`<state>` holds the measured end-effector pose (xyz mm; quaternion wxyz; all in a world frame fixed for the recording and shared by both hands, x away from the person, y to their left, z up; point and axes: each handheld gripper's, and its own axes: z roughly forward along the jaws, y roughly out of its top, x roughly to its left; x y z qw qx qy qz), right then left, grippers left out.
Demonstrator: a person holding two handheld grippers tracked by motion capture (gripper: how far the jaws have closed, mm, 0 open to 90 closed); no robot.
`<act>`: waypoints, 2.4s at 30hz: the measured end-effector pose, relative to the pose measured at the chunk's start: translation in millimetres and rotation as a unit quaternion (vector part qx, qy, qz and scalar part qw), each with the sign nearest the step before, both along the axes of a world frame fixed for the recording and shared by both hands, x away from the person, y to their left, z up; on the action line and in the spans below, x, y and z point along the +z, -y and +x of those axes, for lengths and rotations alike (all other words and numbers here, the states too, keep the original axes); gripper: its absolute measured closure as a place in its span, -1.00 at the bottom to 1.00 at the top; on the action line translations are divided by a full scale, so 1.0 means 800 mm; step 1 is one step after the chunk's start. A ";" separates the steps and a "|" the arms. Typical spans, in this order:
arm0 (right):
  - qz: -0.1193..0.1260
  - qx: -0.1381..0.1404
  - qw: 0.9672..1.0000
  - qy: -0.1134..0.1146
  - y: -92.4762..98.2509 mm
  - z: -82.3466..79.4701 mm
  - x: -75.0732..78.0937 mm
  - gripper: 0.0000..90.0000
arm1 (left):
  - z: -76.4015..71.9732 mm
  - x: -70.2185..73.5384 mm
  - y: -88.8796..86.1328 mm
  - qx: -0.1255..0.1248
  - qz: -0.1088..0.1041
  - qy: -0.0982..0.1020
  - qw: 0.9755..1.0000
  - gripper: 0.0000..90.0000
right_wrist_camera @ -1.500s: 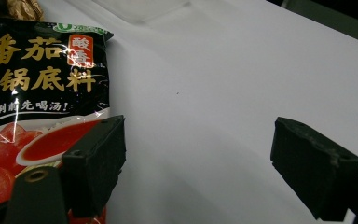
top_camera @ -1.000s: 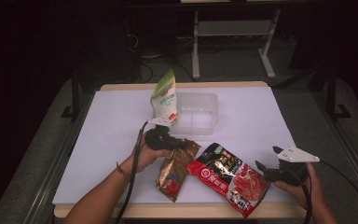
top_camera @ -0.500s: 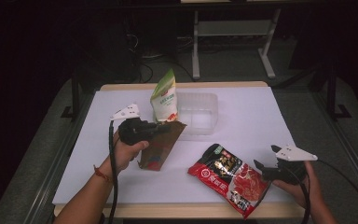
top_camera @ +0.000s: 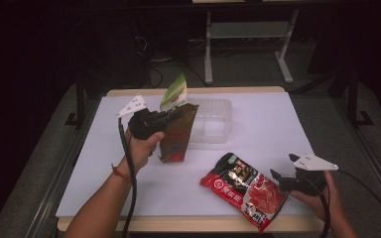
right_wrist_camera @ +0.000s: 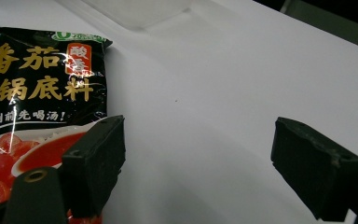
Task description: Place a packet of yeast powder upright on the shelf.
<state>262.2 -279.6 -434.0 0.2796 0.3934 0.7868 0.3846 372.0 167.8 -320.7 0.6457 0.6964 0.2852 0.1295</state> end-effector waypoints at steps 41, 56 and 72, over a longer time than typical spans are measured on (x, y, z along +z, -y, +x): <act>0.004 -0.007 1.000 0.007 0.009 -0.002 0.000 -0.62 | 0.115 -0.059 0.111 0.183 0.023 0.042 0.982 0.90; 0.003 -0.003 1.000 0.005 0.005 0.000 0.000 -0.62 | 0.096 -0.075 0.075 0.123 0.021 0.013 0.992 0.76; 0.002 -0.001 1.000 -0.002 0.005 0.001 -0.002 -0.62 | 0.077 -0.076 0.053 0.100 0.077 0.029 0.992 0.67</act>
